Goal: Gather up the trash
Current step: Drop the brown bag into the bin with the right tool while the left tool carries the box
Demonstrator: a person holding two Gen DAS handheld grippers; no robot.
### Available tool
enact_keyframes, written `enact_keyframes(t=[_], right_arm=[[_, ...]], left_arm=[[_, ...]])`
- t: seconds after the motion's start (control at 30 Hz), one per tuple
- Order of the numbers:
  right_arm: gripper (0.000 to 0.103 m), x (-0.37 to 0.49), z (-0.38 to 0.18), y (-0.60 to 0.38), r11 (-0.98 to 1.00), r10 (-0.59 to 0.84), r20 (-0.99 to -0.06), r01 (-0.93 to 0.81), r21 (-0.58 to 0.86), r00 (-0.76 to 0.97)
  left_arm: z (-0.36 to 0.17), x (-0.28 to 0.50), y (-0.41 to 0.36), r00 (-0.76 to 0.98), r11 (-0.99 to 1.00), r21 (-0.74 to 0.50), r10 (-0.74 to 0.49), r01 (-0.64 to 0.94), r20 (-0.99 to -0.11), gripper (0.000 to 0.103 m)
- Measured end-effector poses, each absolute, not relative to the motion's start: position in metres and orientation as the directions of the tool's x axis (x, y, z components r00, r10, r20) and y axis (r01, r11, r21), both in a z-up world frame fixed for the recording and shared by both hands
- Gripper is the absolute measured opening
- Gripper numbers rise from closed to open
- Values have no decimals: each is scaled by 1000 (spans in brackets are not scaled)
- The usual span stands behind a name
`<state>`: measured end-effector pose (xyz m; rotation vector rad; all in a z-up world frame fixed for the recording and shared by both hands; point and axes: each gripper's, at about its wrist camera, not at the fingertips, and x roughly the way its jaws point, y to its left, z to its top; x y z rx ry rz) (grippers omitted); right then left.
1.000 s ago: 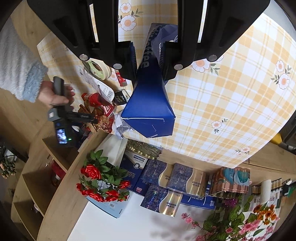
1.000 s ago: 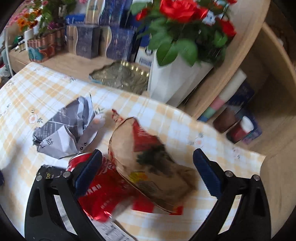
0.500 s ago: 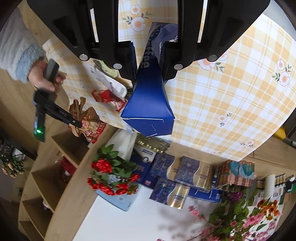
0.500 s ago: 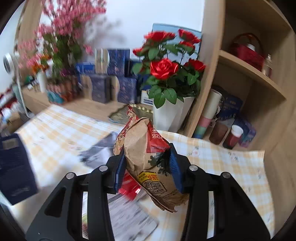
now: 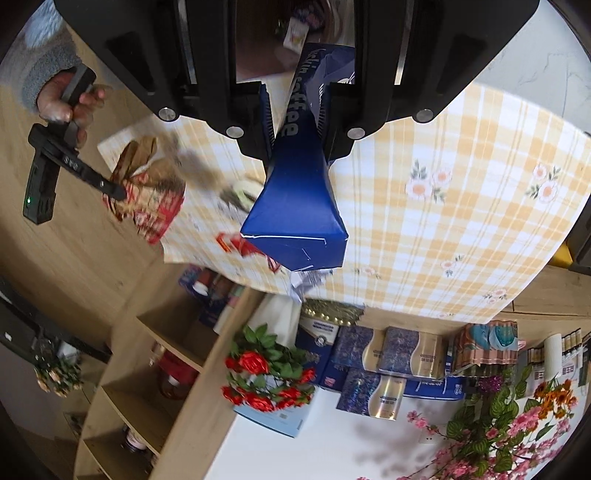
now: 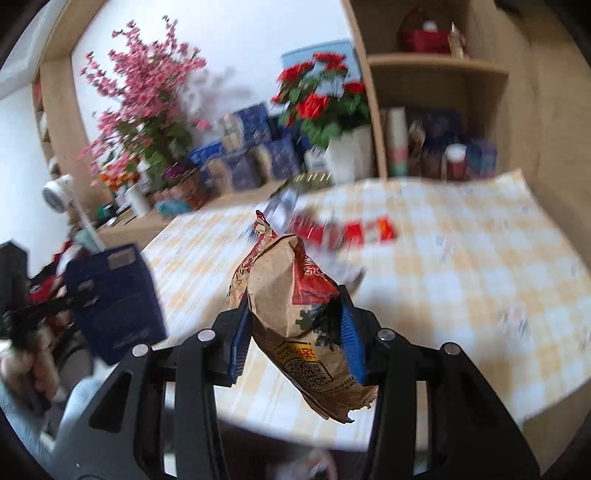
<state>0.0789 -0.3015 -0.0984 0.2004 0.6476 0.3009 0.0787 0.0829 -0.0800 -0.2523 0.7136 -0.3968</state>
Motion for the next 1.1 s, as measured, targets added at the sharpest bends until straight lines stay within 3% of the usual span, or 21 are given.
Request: enact_keyframes(t=[0.4, 0.67, 1.1], right_arm=[[45, 10, -169, -256, 818, 571, -716, -351, 455, 403], [45, 35, -245, -222, 862, 493, -849, -241, 446, 191], [50, 59, -289, -224, 909, 417, -890, -87, 407, 185]], left_arm=[[-99, 25, 79, 640, 874, -410, -475, 262, -604, 20], [-104, 12, 76, 619, 870, -411, -486, 273, -617, 20], [-111, 3, 80, 603, 870, -421, -485, 258, -633, 20]])
